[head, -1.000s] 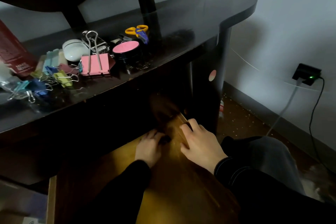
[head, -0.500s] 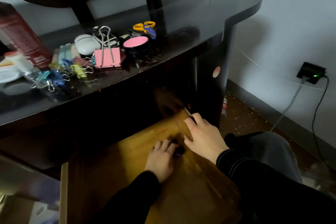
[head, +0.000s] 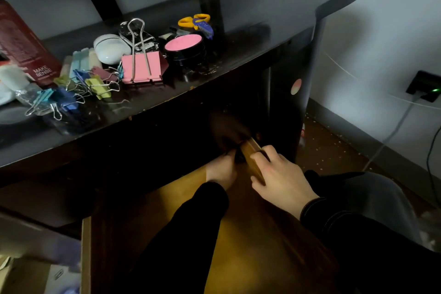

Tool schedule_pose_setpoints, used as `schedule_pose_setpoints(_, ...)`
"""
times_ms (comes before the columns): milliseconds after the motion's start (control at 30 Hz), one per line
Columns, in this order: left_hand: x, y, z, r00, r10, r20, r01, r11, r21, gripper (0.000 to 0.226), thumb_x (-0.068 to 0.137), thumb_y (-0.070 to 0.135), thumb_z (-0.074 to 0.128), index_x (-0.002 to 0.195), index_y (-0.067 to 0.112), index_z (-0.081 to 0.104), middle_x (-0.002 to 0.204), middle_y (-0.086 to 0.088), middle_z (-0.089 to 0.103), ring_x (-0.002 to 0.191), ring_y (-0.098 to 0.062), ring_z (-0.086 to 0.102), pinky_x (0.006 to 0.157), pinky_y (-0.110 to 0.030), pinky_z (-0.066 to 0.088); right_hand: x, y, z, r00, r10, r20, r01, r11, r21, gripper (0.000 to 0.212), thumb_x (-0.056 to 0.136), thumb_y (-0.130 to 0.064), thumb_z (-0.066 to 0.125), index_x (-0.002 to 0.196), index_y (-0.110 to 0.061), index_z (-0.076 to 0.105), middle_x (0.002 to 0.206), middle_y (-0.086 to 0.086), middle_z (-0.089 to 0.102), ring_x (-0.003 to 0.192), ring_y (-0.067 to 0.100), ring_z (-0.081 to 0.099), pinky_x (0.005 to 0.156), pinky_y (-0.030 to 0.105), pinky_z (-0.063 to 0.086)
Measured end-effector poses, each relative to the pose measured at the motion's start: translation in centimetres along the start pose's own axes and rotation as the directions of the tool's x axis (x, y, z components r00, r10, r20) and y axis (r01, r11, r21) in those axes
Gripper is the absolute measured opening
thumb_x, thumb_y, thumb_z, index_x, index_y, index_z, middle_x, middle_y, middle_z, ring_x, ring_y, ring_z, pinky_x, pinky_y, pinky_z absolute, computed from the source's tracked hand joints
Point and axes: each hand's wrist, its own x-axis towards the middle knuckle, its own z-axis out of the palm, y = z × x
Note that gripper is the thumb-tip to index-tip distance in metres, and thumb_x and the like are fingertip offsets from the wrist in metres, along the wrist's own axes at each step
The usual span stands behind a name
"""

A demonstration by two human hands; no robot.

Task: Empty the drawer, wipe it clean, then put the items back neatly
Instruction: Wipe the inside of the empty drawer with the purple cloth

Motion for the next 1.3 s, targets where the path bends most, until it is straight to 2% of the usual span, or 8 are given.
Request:
schedule_pose_setpoints(100,-2.0,0.2,0.1,0.999,0.035,0.017,-0.035,0.999,-0.014,0.047,0.093,0.02,0.05,0.14,0.027,0.046,0.142,0.001,0.045,0.125,-0.029,0.045,0.097,-0.041,0.045,-0.1,-0.3,-0.4,1.0,0.004,0.008,-0.004,1.0,-0.002,0.045,0.097,-0.044,0.053,0.135,-0.021,0.044,0.132,0.001,0.037,0.103,0.021,0.056,0.072,0.033,0.058)
schedule_pose_setpoints(367,-11.4,-0.7,2.0,0.931,0.352,0.102,-0.356,0.934,0.031,0.049,0.093,0.035,0.043,0.141,0.032,0.04,0.136,0.004,0.04,0.119,-0.026,0.037,0.095,-0.044,0.042,-0.3,-0.5,-0.8,1.0,-0.006,0.015,0.007,1.0,-0.02,0.043,0.098,-0.045,0.05,0.133,-0.02,0.043,0.135,0.003,0.036,0.107,0.023,0.057,0.075,0.031,0.057)
schedule_pose_setpoints(567,-3.6,-1.4,0.3,0.99,0.138,0.021,-0.138,0.99,-0.016,0.044,0.094,0.029,0.049,0.138,0.033,0.048,0.139,0.002,0.046,0.121,-0.026,0.047,0.098,-0.037,0.045,-0.1,-0.1,-0.2,1.0,-0.008,0.013,0.008,1.0,-0.005,0.044,0.098,-0.046,0.051,0.133,-0.022,0.043,0.133,0.001,0.035,0.104,0.02,0.056,0.071,0.029,0.057)
schedule_pose_setpoints(767,0.6,1.1,-0.1,0.996,-0.09,0.015,0.09,0.994,-0.066,0.037,0.091,0.016,0.054,0.127,0.019,0.056,0.122,-0.007,0.062,0.106,-0.027,0.062,0.082,-0.033,0.05,0.1,0.0,0.1,1.0,-0.009,0.005,0.009,1.0,0.003,0.044,0.097,-0.043,0.052,0.134,-0.021,0.044,0.133,0.001,0.037,0.1,0.02,0.056,0.07,0.03,0.056)
schedule_pose_setpoints(867,-2.3,2.2,0.2,1.0,-0.024,0.006,0.024,1.0,-0.001,0.046,0.09,0.026,0.055,0.135,0.018,0.049,0.137,-0.008,0.045,0.124,-0.032,0.045,0.095,-0.042,0.046,0.0,-0.2,-0.1,1.0,-0.01,0.002,0.01,1.0,-0.012,0.044,0.096,-0.044,0.053,0.132,-0.021,0.045,0.132,0.002,0.037,0.101,0.022,0.057,0.069,0.031,0.056)
schedule_pose_setpoints(1067,-10.6,3.1,2.1,0.93,0.358,0.08,-0.361,0.932,0.038,0.062,0.088,0.024,0.052,0.148,0.015,0.039,0.148,-0.011,0.036,0.126,-0.035,0.037,0.105,-0.051,0.036,-0.3,-0.4,-0.4,1.0,-0.011,0.002,0.011,0.999,-0.03,0.043,0.096,-0.045,0.053,0.13,-0.02,0.045,0.132,0.001,0.037,0.105,0.021,0.057,0.074,0.032,0.057)
schedule_pose_setpoints(1200,-8.2,1.3,1.4,0.969,0.247,0.017,-0.245,0.966,-0.079,0.069,0.084,0.017,0.061,0.147,0.019,0.034,0.146,-0.008,0.041,0.13,-0.03,0.04,0.106,-0.043,0.042,-0.2,-0.2,-0.2,1.0,-0.015,-0.005,0.015,1.0,-0.026,0.044,0.096,-0.046,0.052,0.132,-0.021,0.044,0.134,0.001,0.036,0.105,0.021,0.057,0.072,0.03,0.056)
schedule_pose_setpoints(1300,-3.7,-0.1,0.5,0.995,0.08,-0.067,-0.09,0.983,-0.161,0.054,0.089,0.019,0.06,0.141,0.021,0.044,0.136,-0.008,0.051,0.121,-0.029,0.052,0.099,-0.036,0.045,-0.1,0.1,0.1,1.0,-0.013,-0.012,0.012,1.0,-0.017,0.045,0.096,-0.045,0.052,0.134,-0.022,0.044,0.133,0.001,0.036,0.103,0.02,0.057,0.071,0.029,0.056)
